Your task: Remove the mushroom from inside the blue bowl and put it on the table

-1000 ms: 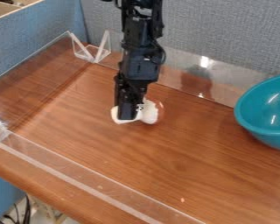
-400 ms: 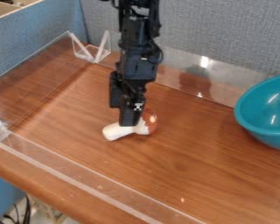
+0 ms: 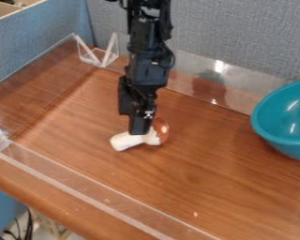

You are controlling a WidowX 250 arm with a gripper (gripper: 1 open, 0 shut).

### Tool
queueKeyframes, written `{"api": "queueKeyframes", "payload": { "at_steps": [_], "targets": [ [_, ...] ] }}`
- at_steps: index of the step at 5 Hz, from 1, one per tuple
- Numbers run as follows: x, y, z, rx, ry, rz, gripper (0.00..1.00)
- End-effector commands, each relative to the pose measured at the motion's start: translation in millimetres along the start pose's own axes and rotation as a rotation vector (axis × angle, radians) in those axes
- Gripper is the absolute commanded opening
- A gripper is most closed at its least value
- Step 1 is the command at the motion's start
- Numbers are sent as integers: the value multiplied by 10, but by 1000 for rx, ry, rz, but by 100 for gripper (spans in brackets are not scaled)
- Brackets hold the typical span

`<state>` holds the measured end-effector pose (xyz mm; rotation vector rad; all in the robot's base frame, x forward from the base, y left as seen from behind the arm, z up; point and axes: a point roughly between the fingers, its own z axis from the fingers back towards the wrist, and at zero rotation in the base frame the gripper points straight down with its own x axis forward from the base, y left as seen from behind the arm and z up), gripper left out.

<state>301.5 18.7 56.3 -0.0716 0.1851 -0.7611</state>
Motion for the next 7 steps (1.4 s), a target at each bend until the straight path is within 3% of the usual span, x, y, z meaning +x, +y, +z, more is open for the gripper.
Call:
{"api": "queueKeyframes", "payload": {
  "at_steps": [1, 5, 6, 7],
  "targets": [
    [-18, 19, 50, 20, -20, 1, 100],
    [-25, 21, -71, 7, -16, 6, 100],
    [-30, 26, -96, 3, -18, 8, 0],
    [-48, 26, -76, 2, -23, 10, 0]
  ]
}}
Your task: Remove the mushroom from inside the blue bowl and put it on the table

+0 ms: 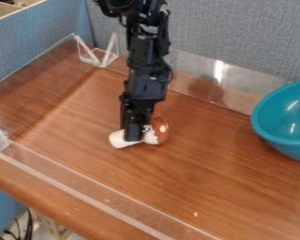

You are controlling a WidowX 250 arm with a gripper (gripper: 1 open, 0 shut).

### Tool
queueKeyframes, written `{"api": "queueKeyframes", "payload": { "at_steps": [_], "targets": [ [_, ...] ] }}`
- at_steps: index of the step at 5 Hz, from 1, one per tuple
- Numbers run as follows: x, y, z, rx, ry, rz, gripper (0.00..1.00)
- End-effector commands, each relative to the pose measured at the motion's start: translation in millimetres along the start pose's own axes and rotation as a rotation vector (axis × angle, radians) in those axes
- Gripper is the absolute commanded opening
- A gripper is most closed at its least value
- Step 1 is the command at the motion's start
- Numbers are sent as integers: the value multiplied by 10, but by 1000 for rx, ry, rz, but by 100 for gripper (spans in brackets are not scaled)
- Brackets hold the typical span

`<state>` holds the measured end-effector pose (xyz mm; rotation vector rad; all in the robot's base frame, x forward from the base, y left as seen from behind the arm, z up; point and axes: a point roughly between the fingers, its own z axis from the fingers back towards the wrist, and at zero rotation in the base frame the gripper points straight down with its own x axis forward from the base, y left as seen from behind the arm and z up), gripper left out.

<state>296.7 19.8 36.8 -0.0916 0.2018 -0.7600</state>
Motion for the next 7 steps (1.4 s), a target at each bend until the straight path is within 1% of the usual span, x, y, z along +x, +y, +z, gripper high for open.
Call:
{"api": "queueKeyframes", "payload": {
  "at_steps": [1, 5, 7],
  "targets": [
    [-55, 23, 173, 25, -38, 21, 0],
    [-122, 19, 380, 23, -70, 50, 0],
    [-129, 19, 469, 27, -74, 58, 0]
  ]
}}
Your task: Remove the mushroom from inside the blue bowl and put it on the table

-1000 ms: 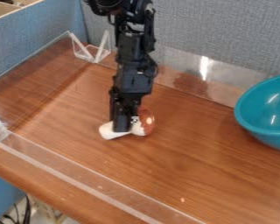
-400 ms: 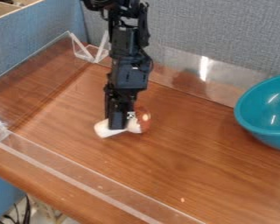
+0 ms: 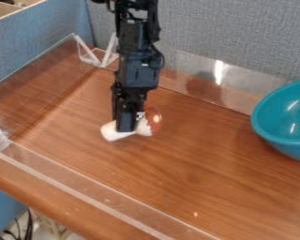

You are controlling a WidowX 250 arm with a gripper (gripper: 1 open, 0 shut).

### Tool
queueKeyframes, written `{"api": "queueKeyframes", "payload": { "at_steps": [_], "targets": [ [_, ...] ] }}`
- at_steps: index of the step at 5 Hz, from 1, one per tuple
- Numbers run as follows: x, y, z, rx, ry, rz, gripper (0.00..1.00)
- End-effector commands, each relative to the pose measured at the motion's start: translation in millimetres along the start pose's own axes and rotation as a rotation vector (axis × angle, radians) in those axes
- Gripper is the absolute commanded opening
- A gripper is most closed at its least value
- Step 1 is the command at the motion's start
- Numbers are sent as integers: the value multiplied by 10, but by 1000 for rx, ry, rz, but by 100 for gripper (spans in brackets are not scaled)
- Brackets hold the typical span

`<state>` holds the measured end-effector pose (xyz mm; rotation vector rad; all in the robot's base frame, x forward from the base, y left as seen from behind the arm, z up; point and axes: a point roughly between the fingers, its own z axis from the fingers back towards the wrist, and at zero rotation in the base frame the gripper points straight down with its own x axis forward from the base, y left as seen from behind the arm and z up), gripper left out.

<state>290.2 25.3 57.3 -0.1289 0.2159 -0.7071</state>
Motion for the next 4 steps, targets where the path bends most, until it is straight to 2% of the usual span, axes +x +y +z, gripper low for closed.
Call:
{"api": "queueKeyframes", "payload": {
  "at_steps": [1, 4],
  "targets": [
    [-25, 38, 318, 69, -72, 11, 0],
    [-51, 54, 320, 70, -82, 22, 0]
  ]
}}
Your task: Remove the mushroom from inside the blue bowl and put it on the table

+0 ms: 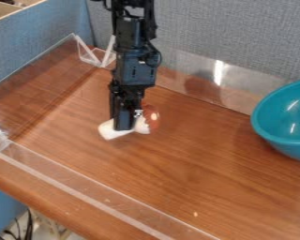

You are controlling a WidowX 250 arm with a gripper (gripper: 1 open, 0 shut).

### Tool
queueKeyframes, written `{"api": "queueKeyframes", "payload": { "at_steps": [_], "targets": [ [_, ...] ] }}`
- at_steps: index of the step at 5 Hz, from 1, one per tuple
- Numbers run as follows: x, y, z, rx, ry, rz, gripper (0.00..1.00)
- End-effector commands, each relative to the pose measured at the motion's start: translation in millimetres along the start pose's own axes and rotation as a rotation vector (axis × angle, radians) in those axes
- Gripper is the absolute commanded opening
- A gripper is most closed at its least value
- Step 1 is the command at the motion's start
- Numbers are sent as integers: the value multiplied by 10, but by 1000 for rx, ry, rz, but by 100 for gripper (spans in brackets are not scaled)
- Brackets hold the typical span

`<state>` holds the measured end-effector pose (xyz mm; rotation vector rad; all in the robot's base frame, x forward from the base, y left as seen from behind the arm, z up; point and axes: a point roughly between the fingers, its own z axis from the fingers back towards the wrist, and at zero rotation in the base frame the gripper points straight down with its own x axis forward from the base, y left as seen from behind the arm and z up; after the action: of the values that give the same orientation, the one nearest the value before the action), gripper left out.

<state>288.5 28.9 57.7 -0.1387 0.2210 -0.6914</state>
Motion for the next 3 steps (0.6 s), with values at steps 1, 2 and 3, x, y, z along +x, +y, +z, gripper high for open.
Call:
{"api": "queueKeyframes", "payload": {
  "at_steps": [1, 2, 3],
  "targets": [
    [-25, 32, 335, 83, -88, 13, 100],
    [-25, 40, 317, 81, -87, 16, 0],
    [-19, 41, 265, 82, -80, 9, 100]
  ]
}}
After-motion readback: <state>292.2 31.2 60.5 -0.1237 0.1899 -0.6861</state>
